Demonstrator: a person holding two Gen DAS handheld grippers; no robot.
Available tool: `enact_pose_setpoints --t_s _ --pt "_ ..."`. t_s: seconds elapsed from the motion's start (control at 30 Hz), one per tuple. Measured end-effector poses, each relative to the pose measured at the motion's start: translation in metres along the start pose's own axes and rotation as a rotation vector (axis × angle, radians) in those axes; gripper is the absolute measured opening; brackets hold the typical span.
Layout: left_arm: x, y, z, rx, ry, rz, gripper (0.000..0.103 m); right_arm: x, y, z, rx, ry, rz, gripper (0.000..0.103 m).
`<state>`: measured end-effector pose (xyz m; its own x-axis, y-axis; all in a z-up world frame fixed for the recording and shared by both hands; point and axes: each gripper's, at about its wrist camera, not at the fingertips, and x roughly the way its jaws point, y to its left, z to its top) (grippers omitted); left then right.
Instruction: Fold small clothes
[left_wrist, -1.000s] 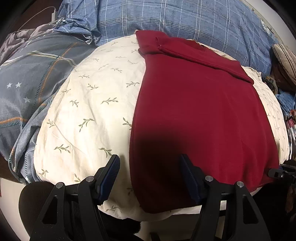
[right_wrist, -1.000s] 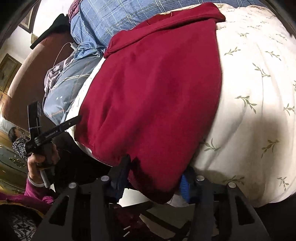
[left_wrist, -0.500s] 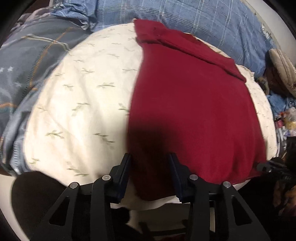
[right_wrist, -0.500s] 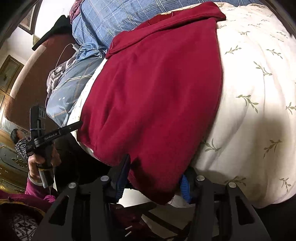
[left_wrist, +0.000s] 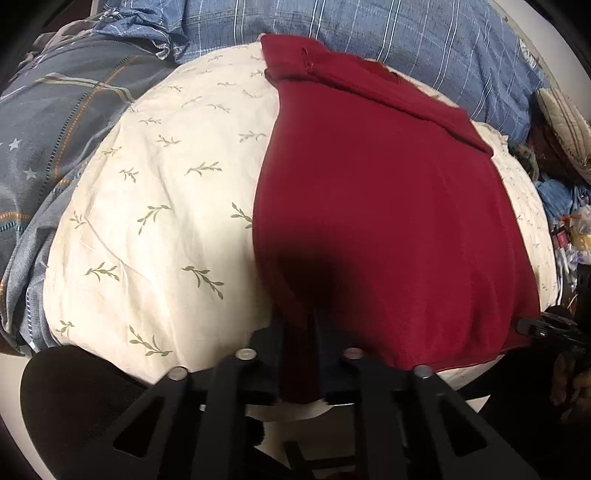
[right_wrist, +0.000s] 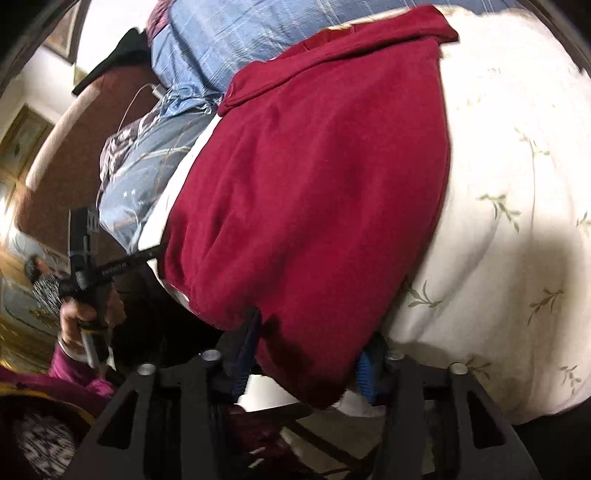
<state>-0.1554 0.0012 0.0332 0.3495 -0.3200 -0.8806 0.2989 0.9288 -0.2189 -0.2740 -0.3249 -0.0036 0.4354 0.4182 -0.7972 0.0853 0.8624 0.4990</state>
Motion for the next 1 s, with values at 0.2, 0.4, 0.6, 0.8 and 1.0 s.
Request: enact_pose_setpoints --t_s 0.2,0.4,0.6,0.8,1.0 --pt "-0.023 0.009 0.009 -0.061 -0.087 -0.153 0.006 -0.023 0.011 0.012 -0.017 -0.083 0.057 0.010" --pt "-0.060 0.007 0.041 -0.041 -0.259 -0.148 0.006 -0.069 0.016 0.050 -0.031 -0.261 0.100 0.010" --pt "-0.050 -0.019 0.073 0.040 -0.320 -0.069 0.006 -0.076 0.002 0.091 -0.009 -0.363 0.040 0.009" --pt "-0.026 -0.032 0.099 0.047 -0.342 -0.034 0.006 -0.063 0.000 0.123 -0.015 -0.395 -0.037 0.009" --pt "-0.015 -0.037 0.126 0.052 -0.370 -0.012 0.006 -0.056 -0.006 0.149 -0.016 -0.397 -0.084 0.009"
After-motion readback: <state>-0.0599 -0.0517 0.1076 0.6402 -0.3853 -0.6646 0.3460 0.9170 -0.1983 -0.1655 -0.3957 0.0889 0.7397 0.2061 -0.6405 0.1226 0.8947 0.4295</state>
